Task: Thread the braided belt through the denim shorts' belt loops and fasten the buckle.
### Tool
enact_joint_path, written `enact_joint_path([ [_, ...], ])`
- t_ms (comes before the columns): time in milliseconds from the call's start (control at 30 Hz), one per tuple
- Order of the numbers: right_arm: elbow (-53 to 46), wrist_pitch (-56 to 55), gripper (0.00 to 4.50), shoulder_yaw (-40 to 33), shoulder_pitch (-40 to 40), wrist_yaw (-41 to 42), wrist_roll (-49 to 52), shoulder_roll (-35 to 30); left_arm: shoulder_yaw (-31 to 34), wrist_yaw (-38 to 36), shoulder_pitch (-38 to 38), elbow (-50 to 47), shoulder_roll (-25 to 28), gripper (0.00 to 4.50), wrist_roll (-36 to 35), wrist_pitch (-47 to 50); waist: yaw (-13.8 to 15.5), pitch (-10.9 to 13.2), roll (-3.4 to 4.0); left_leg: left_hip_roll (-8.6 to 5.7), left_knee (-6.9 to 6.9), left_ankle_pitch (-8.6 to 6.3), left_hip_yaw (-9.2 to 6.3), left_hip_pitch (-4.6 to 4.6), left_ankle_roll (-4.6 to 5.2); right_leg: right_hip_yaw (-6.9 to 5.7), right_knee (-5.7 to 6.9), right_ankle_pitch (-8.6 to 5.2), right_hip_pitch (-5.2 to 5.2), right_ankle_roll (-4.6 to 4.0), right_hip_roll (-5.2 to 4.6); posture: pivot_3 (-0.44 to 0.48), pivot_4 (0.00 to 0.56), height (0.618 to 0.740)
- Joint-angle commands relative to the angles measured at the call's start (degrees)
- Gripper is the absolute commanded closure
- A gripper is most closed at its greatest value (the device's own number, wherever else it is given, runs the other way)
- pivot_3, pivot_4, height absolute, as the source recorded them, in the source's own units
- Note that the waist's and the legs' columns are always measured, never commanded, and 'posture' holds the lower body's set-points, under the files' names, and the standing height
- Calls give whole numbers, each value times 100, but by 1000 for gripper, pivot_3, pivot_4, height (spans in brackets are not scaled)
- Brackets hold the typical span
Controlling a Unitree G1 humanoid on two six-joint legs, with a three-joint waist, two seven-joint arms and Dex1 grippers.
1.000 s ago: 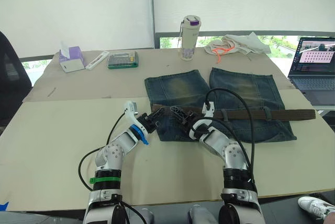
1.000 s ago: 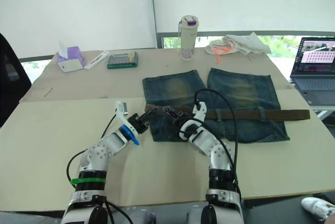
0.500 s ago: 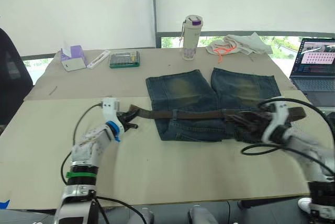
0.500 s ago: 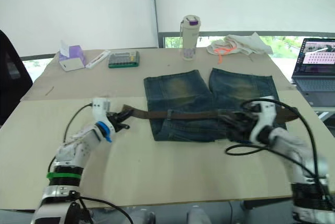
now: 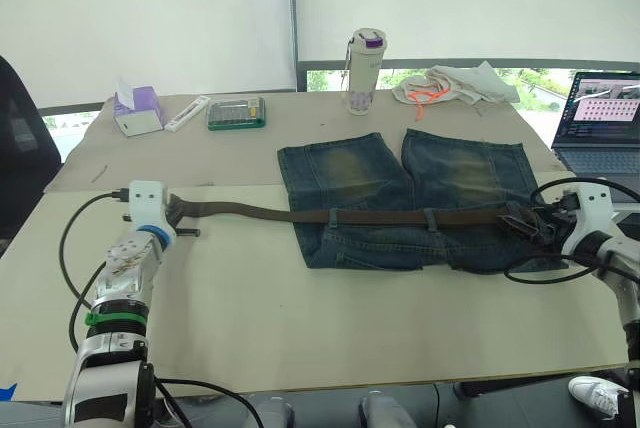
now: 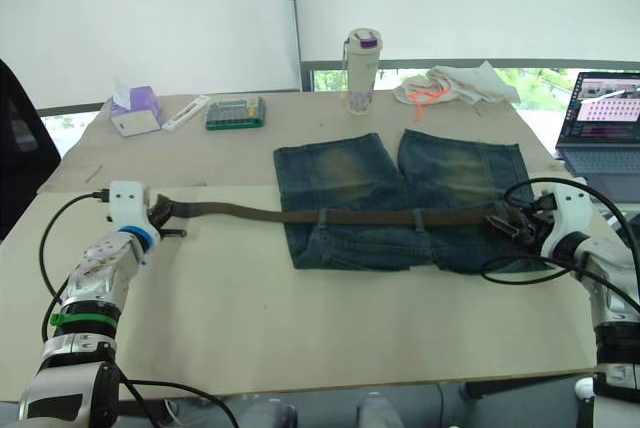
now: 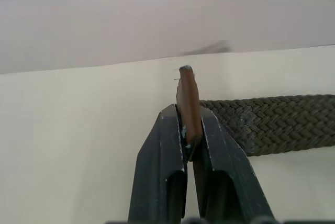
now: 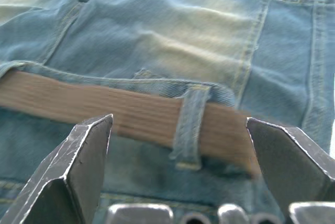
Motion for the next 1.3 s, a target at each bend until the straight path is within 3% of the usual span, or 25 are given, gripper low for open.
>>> enact_joint_path([
  [33, 298, -121, 22, 85, -315, 95, -296, -187, 110, 311, -196, 189, 159, 4500, 211, -318, 38, 0, 0, 0, 0, 0, -2, 0, 0, 0, 0, 0, 0, 0, -2, 0, 150, 740],
  [167, 1062, 283, 22, 229, -1050, 150, -486, -216, 46, 737, -328, 535, 295, 4500, 556, -533, 62, 1, 0, -1, 1, 2, 1, 0, -3, 1, 1, 4, -3, -4, -1, 0, 150, 740],
  [333, 1872, 802, 22, 445, -1826, 530, -653, -220, 36, 652, -383, 683, 175, 4500, 512, -608, 72, 1, 0, 1, -4, 2, 0, 0, -4, 0, 1, 5, -5, -5, 1, 0, 150, 740],
  [633, 2079, 1404, 22, 985, -2258, 1117, -995, -105, 22, 467, -226, 401, -31, 4500, 408, -554, 110, 0, 1, -4, -2, 3, -1, -2, -6, 0, 3, 5, -4, -5, -4, 0, 150, 740],
  [800, 2043, 1347, 1503, 878, -2208, 1113, -966, -82, 66, 486, -125, 225, -54, 4500, 394, -499, 109, 0, 2, -4, -2, 4, -2, -2, -7, 0, 4, 5, -5, -5, -5, 0, 150, 740],
  [967, 1832, 1551, 3269, 601, -2107, 1042, -736, -58, 116, 659, -115, 272, 27, 4500, 446, -496, 105, 0, 2, -3, -2, 4, -3, -2, -8, 0, 6, 5, -5, -5, -4, 0, 150, 740],
  [1067, 1503, 1908, 4148, 219, -1927, 919, -392, 20, 263, 400, -133, 163, -62, 4500, 98, -164, 102, 0, 2, -3, -2, 4, -4, -2, -8, -1, 7, 5, -5, -5, -3, 0, 150, 740],
  [1200, 1098, 2351, 4147, -394, -1723, 560, 36, 204, 252, 482, -122, 82, -39, 3026, 133, 151, 90, -1, 2, -1, -2, 4, -4, -1, -8, 0, 12, 5, -6, -5, -4, 0, 150, 740],
  [1300, 513, 2957, 4147, -1071, -1505, 99, 565, 503, 307, 1001, -261, 326, 51, 2008, 345, 9, 70, -1, 2, 2, -2, 4, -5, -1, -8, 0, 14, 5, -8, -6, 0, 0, 150, 740],
])
